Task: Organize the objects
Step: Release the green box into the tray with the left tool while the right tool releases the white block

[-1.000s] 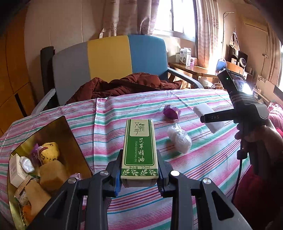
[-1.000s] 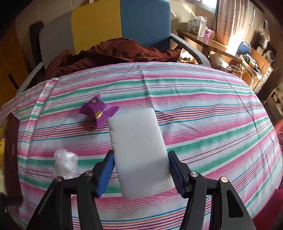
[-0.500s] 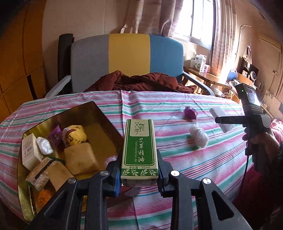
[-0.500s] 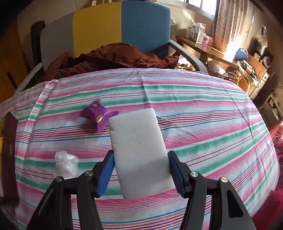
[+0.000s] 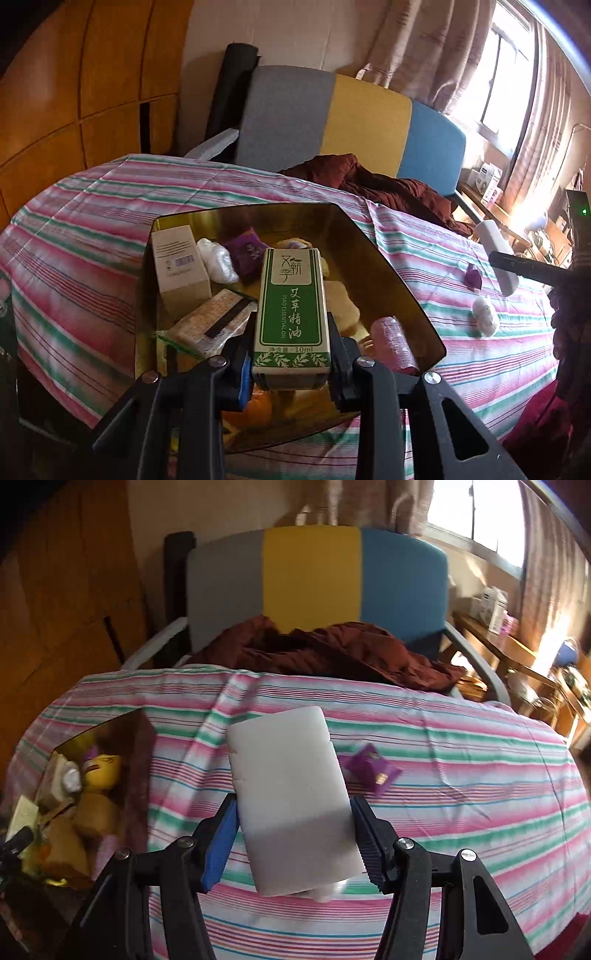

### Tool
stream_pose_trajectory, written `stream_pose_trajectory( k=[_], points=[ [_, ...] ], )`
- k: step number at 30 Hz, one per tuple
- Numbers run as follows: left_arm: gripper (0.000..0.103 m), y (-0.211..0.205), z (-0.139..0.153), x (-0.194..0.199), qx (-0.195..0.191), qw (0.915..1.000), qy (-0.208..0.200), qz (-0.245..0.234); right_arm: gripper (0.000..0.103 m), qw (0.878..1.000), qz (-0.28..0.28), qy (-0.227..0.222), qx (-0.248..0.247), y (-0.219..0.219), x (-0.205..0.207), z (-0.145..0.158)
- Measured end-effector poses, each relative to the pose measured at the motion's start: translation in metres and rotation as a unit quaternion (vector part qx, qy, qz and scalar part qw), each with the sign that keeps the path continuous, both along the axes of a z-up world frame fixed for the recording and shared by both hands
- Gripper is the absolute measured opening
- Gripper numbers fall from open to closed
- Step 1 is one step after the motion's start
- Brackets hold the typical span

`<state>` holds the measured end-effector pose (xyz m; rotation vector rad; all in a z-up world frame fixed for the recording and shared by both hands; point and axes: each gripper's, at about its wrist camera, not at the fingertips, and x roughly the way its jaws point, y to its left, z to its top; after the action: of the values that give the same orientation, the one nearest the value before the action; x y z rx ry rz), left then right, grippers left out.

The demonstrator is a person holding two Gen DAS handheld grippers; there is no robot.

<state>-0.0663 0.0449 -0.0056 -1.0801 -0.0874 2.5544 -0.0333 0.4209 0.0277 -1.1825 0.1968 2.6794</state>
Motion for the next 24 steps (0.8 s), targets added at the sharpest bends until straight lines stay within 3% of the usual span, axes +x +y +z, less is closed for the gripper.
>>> stream_pose_trajectory(
  k=[7,15,17,19,24],
  points=[
    [0.03,-0.028,-0.002,-0.014,0.036,0.999,-0.019,0.018,0.061,0.991,0.128,-0.009,-0.028,-0.107,-0.044,-0.009],
    [0.03,-0.019,0.006,-0.048,0.046,0.9986,-0.012,0.023,0.063,0.985,0.167,-0.031,-0.036,-0.165,-0.097,-0.024],
    [0.042,-0.014,0.009,-0.06,0.048,0.9986,-0.007,0.022,0.068,0.984,0.168,-0.042,-0.034,-0.17,-0.113,-0.03],
    [0.05,-0.007,0.008,-0.072,0.037,0.9991,-0.001,0.023,0.096,0.988,0.15,-0.039,-0.024,-0.17,-0.122,-0.032],
    [0.052,-0.005,0.0,-0.079,0.029,0.999,-0.021,0.026,0.096,0.99,0.131,-0.036,-0.04,-0.16,-0.113,-0.038]
  ],
)
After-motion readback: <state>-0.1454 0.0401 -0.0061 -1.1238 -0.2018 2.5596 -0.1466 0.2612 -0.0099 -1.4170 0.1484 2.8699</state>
